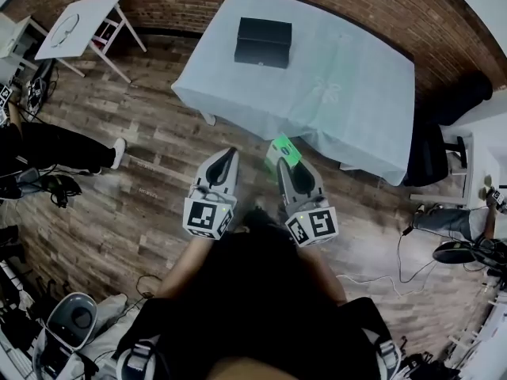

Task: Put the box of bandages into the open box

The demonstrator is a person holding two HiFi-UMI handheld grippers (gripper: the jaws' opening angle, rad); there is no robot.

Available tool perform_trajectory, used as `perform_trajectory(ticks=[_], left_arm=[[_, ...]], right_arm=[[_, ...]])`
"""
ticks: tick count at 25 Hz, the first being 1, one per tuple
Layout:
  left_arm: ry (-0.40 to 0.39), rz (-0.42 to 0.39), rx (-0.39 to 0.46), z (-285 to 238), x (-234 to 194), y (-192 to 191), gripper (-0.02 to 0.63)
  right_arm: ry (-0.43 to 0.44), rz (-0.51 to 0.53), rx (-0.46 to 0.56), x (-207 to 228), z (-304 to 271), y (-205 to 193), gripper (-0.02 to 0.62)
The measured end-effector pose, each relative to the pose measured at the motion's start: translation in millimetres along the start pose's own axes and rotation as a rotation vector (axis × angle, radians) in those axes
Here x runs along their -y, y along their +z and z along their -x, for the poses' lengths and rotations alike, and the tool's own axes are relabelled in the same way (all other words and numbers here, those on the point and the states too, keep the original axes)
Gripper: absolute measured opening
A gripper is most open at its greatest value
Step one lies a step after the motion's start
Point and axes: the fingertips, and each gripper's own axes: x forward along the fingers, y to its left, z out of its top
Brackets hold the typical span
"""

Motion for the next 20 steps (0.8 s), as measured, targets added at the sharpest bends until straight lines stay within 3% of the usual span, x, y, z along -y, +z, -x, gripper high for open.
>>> perform_trajectory(ticks=[12, 20], left_arm=[[0.040, -0.001, -0.030, -56.2, 20.6, -10.3, 0.034], [0.033, -0.003, -0.035, -91.3, -11.1, -18.0, 0.034]], right_arm=[[0.035, -0.008, -0.024, 65.6, -15.3, 4.9, 0.104], [0.004, -0.002, -0.025, 77.4, -42.7, 1.7, 0.104]])
